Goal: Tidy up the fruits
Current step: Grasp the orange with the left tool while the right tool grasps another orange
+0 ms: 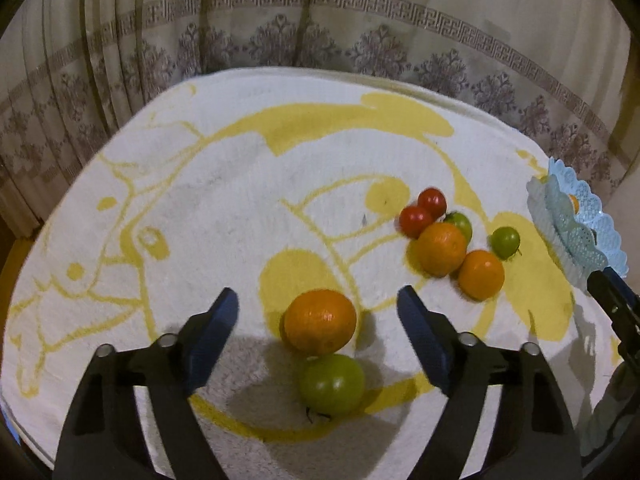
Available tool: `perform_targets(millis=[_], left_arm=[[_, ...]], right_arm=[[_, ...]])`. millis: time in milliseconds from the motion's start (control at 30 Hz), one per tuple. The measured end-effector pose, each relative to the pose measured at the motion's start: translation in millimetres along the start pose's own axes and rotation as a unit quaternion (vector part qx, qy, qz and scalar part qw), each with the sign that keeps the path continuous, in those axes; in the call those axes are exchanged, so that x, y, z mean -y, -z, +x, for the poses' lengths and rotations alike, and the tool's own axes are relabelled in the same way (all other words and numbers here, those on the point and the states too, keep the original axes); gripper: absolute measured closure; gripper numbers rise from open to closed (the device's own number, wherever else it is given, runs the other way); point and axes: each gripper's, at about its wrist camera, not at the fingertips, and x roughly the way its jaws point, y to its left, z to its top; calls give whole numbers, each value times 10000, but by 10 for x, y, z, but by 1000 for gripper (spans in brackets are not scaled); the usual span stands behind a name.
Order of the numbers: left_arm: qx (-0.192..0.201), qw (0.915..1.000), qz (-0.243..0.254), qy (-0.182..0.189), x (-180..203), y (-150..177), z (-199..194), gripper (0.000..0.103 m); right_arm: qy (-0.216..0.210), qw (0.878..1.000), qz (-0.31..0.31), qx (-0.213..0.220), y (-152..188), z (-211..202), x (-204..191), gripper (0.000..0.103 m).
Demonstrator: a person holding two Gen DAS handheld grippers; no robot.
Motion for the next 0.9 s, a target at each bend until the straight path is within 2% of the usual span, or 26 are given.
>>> perform_targets(millis=[200,400,567,900], left_arm=[[-168,9996,-156,162,-65,48,127,45],[-83,9989,-251,397,-123,56,103,64],[-4,9985,-263,486,-127,60,78,65],[304,9979,-271,503,-186,53,-46,65]], right_arm=[[-191,9995,-13,-259,41,113,-148,21],[-412,9978,-38,-518,59,234,-304,21],[-614,9952,-68,-760,58,358,-458,21],[-739,9910,-290,-1076,-31,691,-771,21]])
